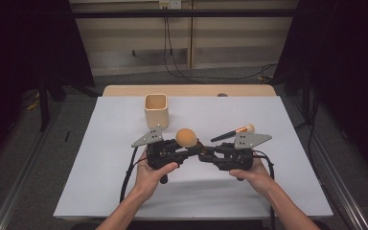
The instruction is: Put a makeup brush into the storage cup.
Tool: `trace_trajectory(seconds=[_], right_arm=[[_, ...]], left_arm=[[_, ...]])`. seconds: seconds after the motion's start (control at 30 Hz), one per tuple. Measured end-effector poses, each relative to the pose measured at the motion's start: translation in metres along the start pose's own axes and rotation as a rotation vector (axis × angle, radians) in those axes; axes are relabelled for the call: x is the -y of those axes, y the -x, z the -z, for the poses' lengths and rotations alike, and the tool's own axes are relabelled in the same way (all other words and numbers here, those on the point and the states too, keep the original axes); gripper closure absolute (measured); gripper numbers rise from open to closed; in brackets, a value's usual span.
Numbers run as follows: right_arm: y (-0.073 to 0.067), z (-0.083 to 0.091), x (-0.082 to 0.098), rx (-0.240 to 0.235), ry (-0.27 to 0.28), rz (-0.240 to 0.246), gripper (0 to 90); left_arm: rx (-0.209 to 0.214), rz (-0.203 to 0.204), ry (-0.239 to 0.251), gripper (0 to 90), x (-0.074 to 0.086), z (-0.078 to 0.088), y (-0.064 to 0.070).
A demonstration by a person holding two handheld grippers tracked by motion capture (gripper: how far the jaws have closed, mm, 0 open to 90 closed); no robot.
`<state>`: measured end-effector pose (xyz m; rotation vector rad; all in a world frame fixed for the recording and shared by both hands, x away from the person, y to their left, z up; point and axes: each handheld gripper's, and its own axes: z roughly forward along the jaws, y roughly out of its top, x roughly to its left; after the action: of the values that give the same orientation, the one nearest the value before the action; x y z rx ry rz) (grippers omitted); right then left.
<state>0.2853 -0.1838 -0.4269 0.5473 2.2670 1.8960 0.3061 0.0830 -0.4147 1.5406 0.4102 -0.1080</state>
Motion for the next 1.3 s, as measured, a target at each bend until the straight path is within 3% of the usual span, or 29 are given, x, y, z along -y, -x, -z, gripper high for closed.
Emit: trace_trajectory(seconds=[0.17, 0.2, 0.3, 0.67, 0.9, 1.13, 1.3], right_arm=[[0.0, 0.0, -0.001, -0.005, -0.01, -0.01, 60.6], [0.0, 0.0, -0.001, -0.004, -0.02, -0.018, 55.8], [0.001, 0.001, -0.001, 0.0, -0.03, -0.025, 54.3], [0.003, 0.004, -0.003, 0.028, -0.081, -0.064, 24.4], [0.005, 0.007, -0.003, 0.061, -0.07, -0.074, 8.9], [0.006, 0.015, -0.004, 0.082, -0.061, -0.08, 7.0], [0.005, 0.025, -0.005, 0.145, -0.057, -0.077, 6.9]], left_arm=[[-0.015, -0.006, -0.014, 66.5, 0.001, 0.001, -0.001], [-0.016, -0.007, -0.014, 66.5, 0.001, 0.001, -0.001], [-0.017, -0.01, -0.014, 66.5, 0.0, 0.002, -0.001], [-0.048, -0.018, -0.032, 66.4, -0.002, 0.007, -0.004], [-0.063, -0.031, -0.059, 66.5, -0.003, 0.009, -0.003], [-0.087, -0.045, -0.075, 66.5, -0.005, 0.012, -0.002], [-0.109, -0.067, -0.096, 66.5, -0.01, 0.015, -0.002]])
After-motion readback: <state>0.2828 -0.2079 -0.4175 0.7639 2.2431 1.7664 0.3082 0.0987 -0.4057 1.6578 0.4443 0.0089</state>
